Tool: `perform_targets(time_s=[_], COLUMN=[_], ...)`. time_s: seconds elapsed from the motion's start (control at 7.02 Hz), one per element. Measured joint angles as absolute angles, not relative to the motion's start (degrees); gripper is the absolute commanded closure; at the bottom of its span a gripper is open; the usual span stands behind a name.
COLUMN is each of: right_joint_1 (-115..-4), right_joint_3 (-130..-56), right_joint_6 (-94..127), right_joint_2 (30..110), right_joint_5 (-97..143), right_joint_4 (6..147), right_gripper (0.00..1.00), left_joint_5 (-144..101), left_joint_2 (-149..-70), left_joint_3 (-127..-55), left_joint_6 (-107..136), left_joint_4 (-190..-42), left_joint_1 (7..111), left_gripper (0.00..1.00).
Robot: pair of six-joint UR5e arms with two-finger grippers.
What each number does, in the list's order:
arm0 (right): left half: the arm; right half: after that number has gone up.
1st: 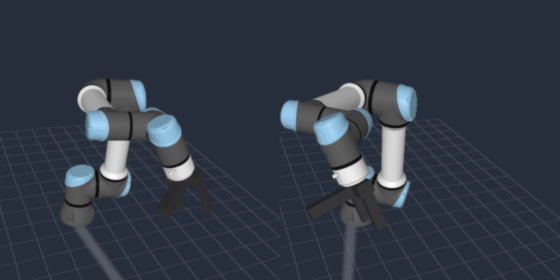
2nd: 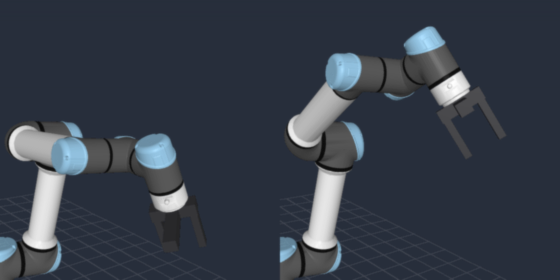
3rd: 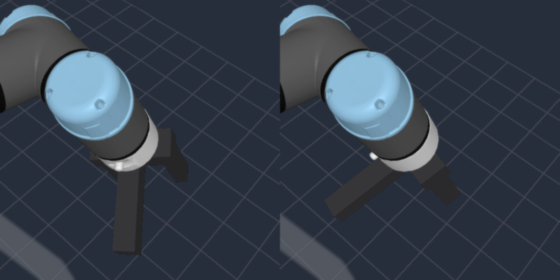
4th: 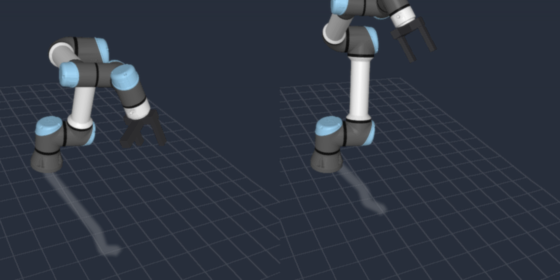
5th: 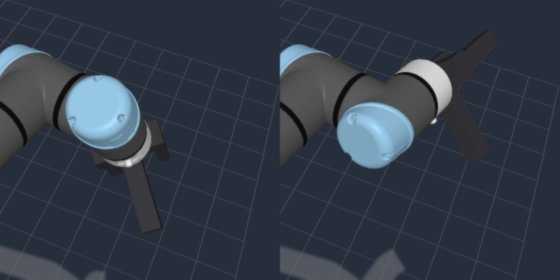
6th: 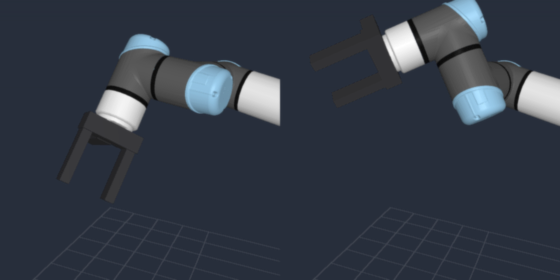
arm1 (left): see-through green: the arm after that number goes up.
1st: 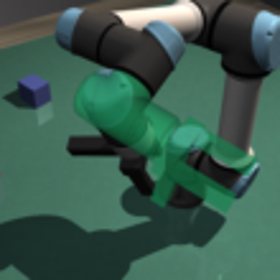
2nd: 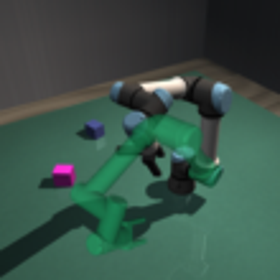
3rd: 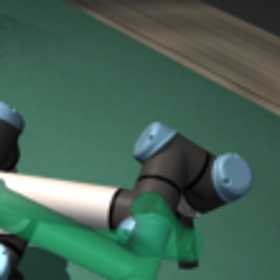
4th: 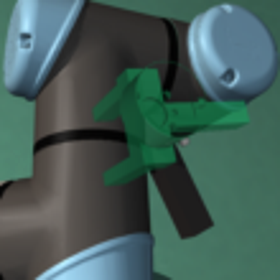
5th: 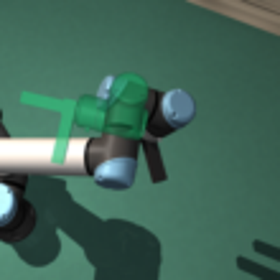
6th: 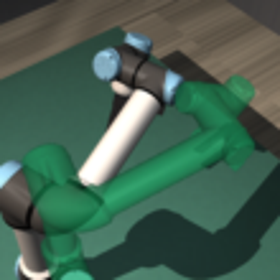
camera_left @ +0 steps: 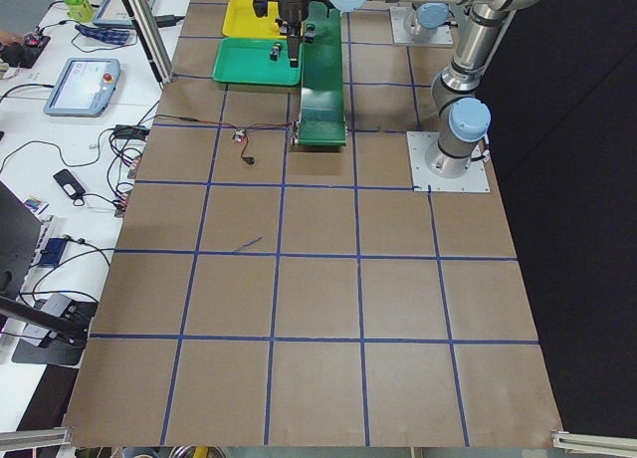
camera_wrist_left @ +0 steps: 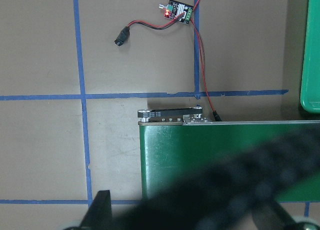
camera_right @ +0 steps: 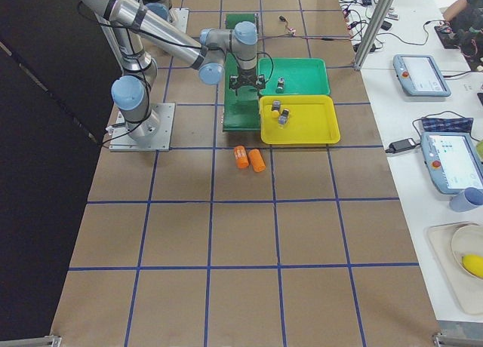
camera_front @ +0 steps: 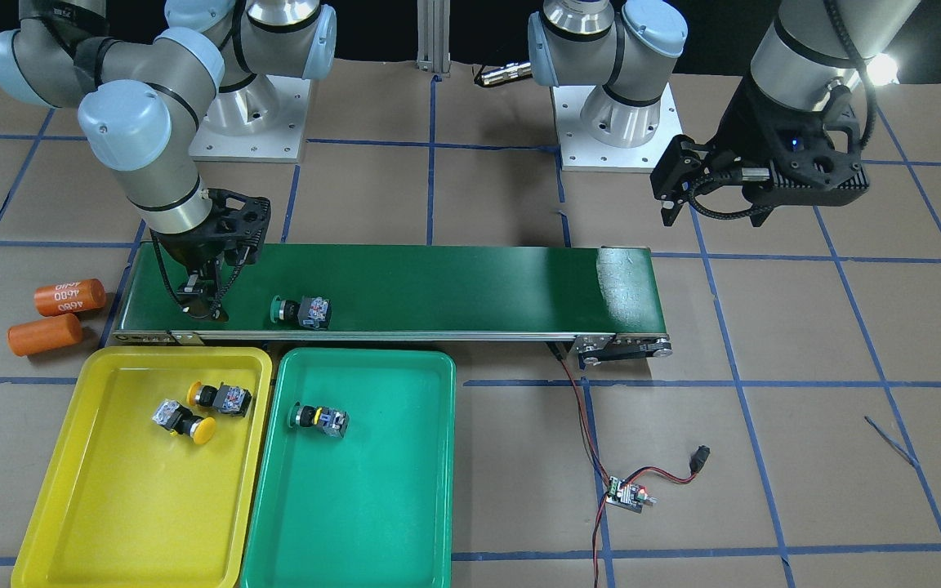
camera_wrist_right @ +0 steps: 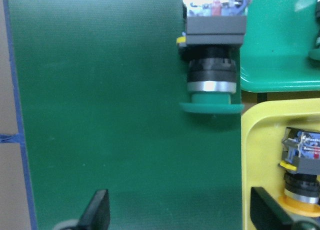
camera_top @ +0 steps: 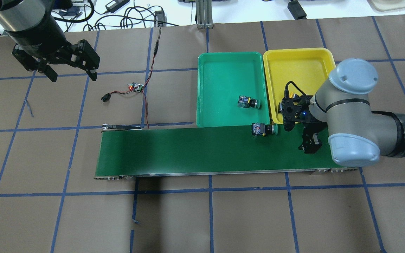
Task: Sort buttons by color to trays
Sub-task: 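Grasp a green-capped switch at the belt end with the right gripper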
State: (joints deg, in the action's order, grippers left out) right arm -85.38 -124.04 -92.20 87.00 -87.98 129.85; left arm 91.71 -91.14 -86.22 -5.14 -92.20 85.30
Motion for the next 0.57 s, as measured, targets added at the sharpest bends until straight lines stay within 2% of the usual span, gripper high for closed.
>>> perform_targets(time_s=[0.43,0.57], right_joint_1=[-89.4,-90.1], right_joint_3=[-124.0,-124.0], right_joint_6=[-89.2,-88.8], right_joint_2=[85.4,84.9], right_joint_5=[-88.0,-88.1], right_joint_4=[133.3,134.0], right_gripper=[0.0,0.09], left_joint_5=[91.8,91.8], left_joint_2=[-91.1,-91.1], left_joint_3=[-86.2,-86.2], left_joint_6=[-5.3,-5.3], left_joint_4=[-92.2,-92.2], left_joint_1=[85.3,85.3], left_gripper=[0.0,0.0])
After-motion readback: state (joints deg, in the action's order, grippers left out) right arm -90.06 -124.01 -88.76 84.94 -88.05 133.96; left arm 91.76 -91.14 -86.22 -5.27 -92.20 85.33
